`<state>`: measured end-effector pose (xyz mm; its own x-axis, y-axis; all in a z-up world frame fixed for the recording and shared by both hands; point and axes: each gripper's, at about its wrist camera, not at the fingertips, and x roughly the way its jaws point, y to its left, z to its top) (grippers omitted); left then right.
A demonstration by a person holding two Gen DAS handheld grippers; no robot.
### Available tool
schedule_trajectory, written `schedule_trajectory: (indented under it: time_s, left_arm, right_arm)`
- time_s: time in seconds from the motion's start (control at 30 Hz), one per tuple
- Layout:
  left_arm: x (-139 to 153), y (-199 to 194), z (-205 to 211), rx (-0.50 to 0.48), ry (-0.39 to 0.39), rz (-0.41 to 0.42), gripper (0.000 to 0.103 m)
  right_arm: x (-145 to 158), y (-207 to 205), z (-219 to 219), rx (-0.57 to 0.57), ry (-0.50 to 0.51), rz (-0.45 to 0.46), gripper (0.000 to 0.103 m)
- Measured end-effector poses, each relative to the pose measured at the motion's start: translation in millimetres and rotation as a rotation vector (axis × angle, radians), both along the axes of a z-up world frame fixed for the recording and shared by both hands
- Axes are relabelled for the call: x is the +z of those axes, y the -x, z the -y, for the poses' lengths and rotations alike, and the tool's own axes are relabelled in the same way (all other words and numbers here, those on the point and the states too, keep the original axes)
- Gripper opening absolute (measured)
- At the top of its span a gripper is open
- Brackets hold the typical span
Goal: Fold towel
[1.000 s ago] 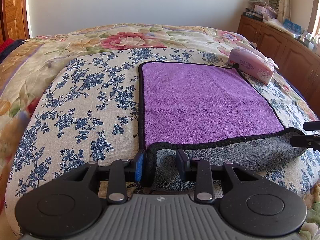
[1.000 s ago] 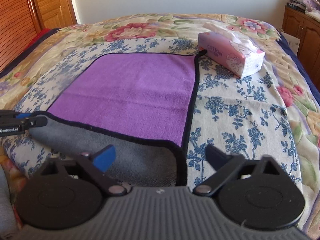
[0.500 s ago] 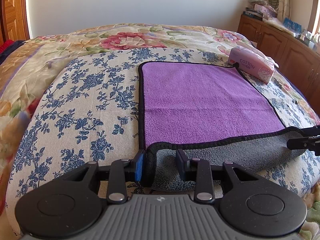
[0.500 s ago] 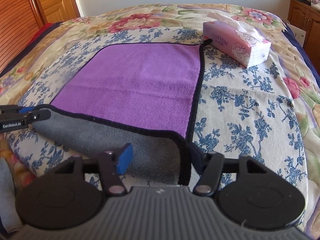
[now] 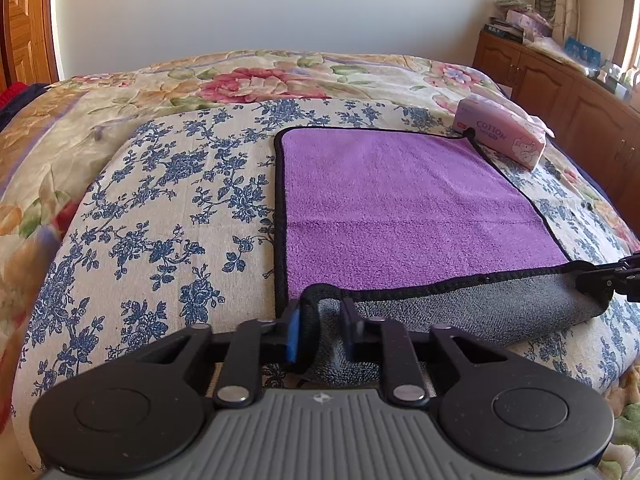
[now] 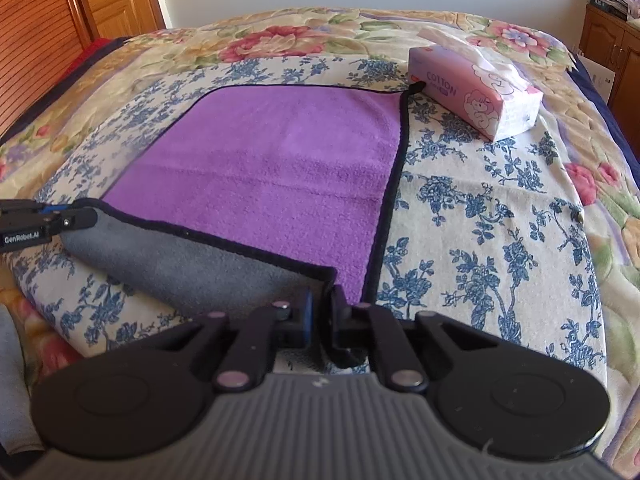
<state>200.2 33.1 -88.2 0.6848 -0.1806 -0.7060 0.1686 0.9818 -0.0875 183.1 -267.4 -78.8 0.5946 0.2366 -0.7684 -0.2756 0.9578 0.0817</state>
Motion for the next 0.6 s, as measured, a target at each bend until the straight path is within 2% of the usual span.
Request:
schedule_trajectory:
  time_s: [0.13,0.6]
  left_arm:
    - [3.7,1.8,1.9,-0.005,0.005,0.016,0.010]
    - [18.5,8.2,4.7,-0.021,0.026,0.077,0.006]
  right_arm:
    - [2.2,0.6,-0.5,0.003,0.010,0.018,0.005]
    - [14.7,2.5,2.2,0.002,-0.014,0.094,0.004]
